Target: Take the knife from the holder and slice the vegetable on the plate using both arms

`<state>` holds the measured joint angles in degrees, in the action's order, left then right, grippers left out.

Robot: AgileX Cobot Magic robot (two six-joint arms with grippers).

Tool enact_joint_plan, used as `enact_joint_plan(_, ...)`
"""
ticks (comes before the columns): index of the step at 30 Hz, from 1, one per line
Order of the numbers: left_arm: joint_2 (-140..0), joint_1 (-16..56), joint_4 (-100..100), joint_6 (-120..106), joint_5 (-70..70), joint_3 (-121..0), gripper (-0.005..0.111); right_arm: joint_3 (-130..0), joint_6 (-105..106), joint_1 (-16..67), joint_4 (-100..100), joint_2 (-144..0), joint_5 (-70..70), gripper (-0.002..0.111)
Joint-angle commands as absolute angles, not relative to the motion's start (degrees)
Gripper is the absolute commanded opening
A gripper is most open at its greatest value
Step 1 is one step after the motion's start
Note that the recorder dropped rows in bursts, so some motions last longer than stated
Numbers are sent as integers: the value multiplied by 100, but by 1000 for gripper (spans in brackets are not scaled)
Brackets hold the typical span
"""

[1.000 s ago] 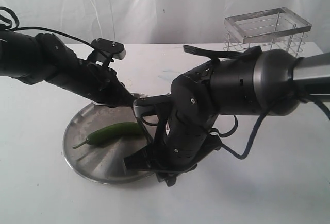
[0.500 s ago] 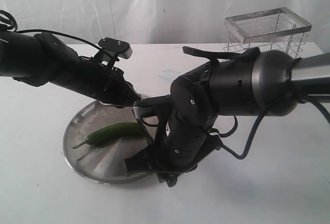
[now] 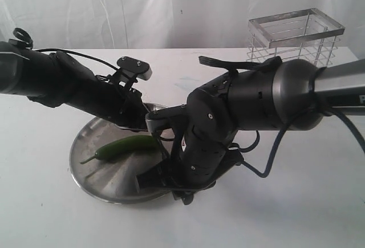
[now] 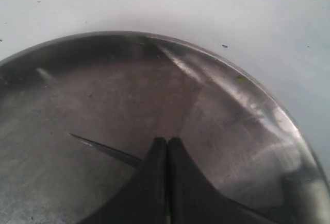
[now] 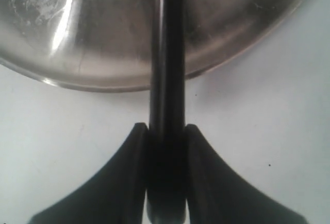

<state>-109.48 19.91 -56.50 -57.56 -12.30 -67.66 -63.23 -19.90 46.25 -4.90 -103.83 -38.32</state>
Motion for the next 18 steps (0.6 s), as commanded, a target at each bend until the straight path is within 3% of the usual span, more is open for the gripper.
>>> enact_joint_plan(1, -10935, 2007, -5787, -5780, -1208, -6739, 0, -6334, -2009, 4625, -367, -10366, -3813, 0)
enact_joint_plan(18, -10935, 2007, -5911, -5780, -1066, -6739, 0, -6334, -2310, 4625, -56, -10366, -3913, 0)
